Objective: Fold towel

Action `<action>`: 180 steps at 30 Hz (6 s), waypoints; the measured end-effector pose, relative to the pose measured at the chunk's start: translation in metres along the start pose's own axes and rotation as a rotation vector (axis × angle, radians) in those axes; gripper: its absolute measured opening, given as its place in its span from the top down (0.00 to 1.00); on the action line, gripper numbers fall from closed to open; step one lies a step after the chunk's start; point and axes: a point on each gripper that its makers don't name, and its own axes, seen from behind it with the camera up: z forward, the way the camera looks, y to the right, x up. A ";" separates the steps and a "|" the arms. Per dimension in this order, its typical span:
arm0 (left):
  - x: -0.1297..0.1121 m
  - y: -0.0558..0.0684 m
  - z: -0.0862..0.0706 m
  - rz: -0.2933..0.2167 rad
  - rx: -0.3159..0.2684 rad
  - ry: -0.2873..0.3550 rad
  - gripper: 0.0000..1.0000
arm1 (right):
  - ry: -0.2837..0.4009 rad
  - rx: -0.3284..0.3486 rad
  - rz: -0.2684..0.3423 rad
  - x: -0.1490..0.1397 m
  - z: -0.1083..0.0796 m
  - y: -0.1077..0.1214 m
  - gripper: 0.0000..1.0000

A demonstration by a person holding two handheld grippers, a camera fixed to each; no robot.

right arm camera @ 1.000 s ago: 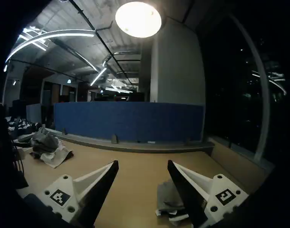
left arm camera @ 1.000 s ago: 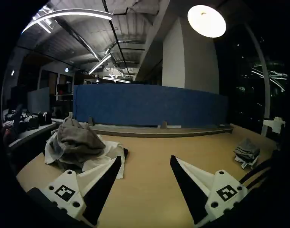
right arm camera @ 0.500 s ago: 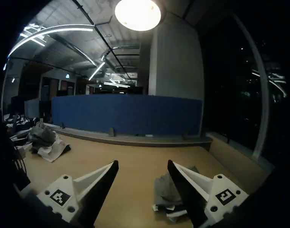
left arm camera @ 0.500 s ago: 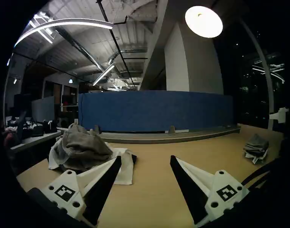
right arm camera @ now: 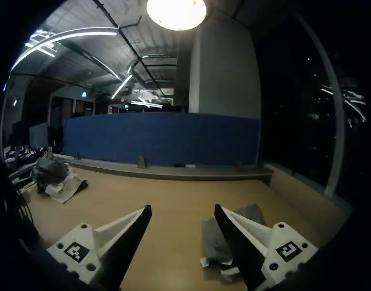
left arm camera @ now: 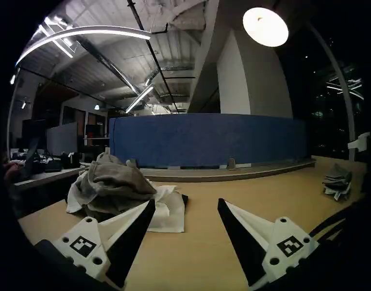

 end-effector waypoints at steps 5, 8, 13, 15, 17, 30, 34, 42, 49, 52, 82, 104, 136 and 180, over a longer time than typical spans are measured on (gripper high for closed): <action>-0.007 -0.011 0.002 -0.005 0.020 0.012 0.05 | -0.010 0.011 -0.008 -0.007 0.006 -0.008 0.00; -0.009 -0.015 0.002 -0.004 0.028 0.019 0.04 | -0.009 0.015 -0.015 -0.009 0.009 -0.012 0.00; -0.011 -0.018 0.001 0.005 0.028 0.025 0.05 | -0.009 0.026 -0.020 -0.010 0.012 -0.020 0.00; -0.012 -0.018 0.000 0.006 0.027 0.022 0.05 | -0.009 0.031 -0.022 -0.010 0.013 -0.022 0.00; -0.011 -0.019 -0.001 0.003 0.026 0.024 0.05 | -0.008 0.032 -0.024 -0.010 0.012 -0.024 0.00; -0.020 -0.021 -0.002 -0.004 0.018 -0.002 0.04 | 0.013 0.043 -0.012 -0.006 0.010 -0.025 0.00; -0.019 -0.021 -0.002 -0.002 0.019 -0.003 0.04 | 0.027 0.063 -0.003 -0.001 0.011 -0.030 0.00; -0.019 -0.021 -0.004 -0.001 0.020 -0.003 0.04 | 0.077 0.073 0.034 0.012 0.008 -0.018 0.00; -0.019 -0.021 -0.004 -0.001 0.020 -0.003 0.04 | 0.097 0.042 0.078 0.010 0.004 0.010 0.00; -0.019 -0.021 -0.004 -0.001 0.020 -0.003 0.04 | 0.112 0.028 0.105 0.008 0.005 0.023 0.00; -0.019 -0.021 -0.004 -0.001 0.021 -0.003 0.04 | 0.164 0.009 0.154 -0.049 0.026 0.054 0.00; -0.018 -0.020 -0.003 -0.001 0.020 -0.003 0.04 | 0.167 0.017 0.118 -0.066 0.032 0.032 0.00; -0.018 -0.020 -0.004 -0.001 0.021 -0.003 0.04 | 0.161 -0.028 0.040 -0.068 0.035 0.027 0.00; -0.021 -0.020 -0.003 -0.004 0.021 -0.003 0.04 | 0.161 -0.027 0.040 -0.069 0.037 0.030 0.00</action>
